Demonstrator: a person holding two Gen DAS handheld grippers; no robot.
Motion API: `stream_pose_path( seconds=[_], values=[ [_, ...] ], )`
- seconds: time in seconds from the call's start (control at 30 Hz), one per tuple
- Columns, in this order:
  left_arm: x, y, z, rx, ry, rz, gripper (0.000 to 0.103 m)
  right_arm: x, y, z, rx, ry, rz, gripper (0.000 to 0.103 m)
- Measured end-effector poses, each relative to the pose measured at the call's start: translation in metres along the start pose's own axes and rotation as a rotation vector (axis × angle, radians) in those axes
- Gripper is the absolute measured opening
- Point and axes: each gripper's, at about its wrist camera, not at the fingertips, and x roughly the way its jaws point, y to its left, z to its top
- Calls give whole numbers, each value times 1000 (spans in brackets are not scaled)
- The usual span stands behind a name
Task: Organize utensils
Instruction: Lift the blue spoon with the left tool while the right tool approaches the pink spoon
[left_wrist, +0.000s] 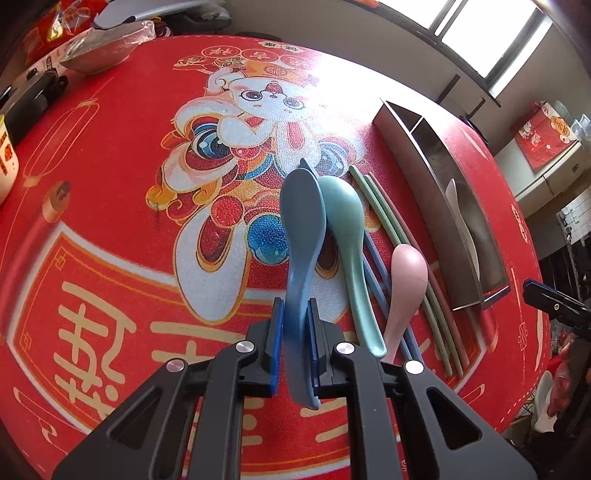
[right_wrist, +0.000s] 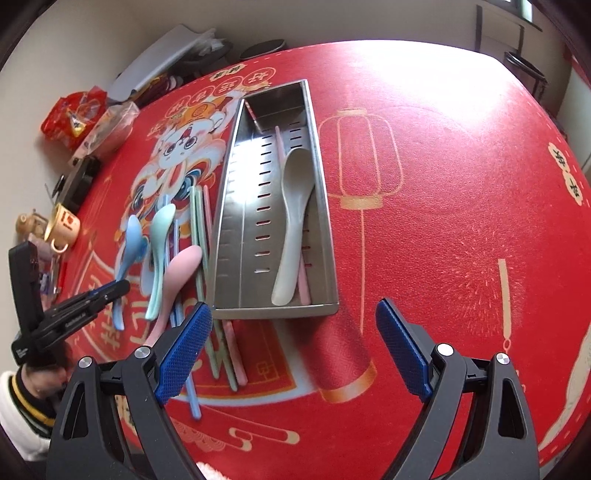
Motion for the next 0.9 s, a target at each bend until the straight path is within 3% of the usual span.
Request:
stream_pose_path(
  seconds=[0.53,0.6,0.77,0.9],
  values=[
    [-42,22,-20,-10,-43,-55,12,18,84,-6,-128,18,105,87],
    [-43,29,-23,-11,-37,-54,12,23,94,-9,-134,34,115,73],
    [-42,47,-29,-15,-15,-57,12,38,112,-16,-117,73,136,68],
    [-40,57,-33,0,2,-59,12,51,119,-23,-90,109,144,42]
  ],
)
